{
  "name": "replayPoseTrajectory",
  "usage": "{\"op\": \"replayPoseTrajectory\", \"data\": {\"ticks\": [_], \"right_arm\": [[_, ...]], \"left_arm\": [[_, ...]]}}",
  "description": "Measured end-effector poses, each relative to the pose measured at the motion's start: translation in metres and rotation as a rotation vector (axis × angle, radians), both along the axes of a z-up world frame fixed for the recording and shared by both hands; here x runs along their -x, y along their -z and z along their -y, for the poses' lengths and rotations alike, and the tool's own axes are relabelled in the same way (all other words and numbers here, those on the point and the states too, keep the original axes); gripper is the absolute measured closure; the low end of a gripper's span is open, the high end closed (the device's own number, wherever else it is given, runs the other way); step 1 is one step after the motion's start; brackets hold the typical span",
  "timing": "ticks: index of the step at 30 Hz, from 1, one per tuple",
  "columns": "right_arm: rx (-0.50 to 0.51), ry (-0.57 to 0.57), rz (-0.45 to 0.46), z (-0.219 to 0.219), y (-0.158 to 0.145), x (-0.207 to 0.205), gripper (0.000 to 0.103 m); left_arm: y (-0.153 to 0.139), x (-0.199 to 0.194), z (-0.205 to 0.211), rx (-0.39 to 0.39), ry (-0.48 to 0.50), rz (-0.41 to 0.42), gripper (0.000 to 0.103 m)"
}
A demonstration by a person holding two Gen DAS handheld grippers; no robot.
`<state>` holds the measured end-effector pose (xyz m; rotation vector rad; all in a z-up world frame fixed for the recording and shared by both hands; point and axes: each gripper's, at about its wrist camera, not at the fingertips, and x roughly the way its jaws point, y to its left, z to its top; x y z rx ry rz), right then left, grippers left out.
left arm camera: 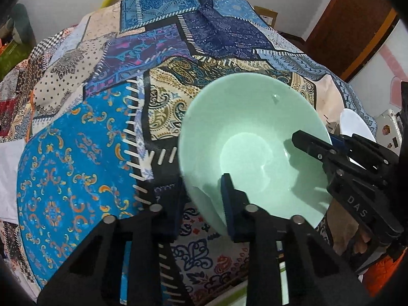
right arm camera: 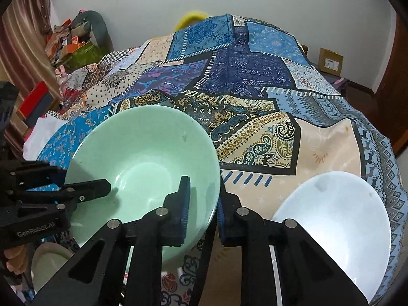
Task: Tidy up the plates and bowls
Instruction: 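Lift the mint green bowl with the left tool and carry it toward the pink bowl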
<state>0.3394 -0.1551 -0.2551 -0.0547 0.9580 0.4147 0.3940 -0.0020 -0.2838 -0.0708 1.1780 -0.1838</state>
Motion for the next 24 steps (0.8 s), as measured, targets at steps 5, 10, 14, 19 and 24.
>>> {"op": "replayPoseTrajectory", "data": {"ticks": [5, 10, 14, 19, 24], "right_arm": [[-0.016, 0.0, 0.004, -0.001, -0.004, 0.002, 0.09], [-0.029, 0.001, 0.016, -0.002, -0.009, 0.01, 0.09], [-0.048, 0.002, 0.034, -0.003, -0.02, 0.019, 0.09], [-0.064, 0.003, 0.079, -0.003, -0.038, 0.034, 0.09], [-0.073, -0.002, 0.112, -0.003, -0.055, 0.047, 0.09]], "left_arm": [[0.0, 0.003, 0.004, -0.026, -0.004, 0.006, 0.085], [-0.006, 0.012, 0.0, -0.011, -0.015, -0.001, 0.085], [-0.017, 0.023, -0.001, -0.018, -0.015, 0.016, 0.085], [-0.038, 0.041, -0.003, -0.013, -0.016, 0.056, 0.085], [-0.059, 0.059, -0.004, -0.01, -0.022, 0.089, 0.085]]}}
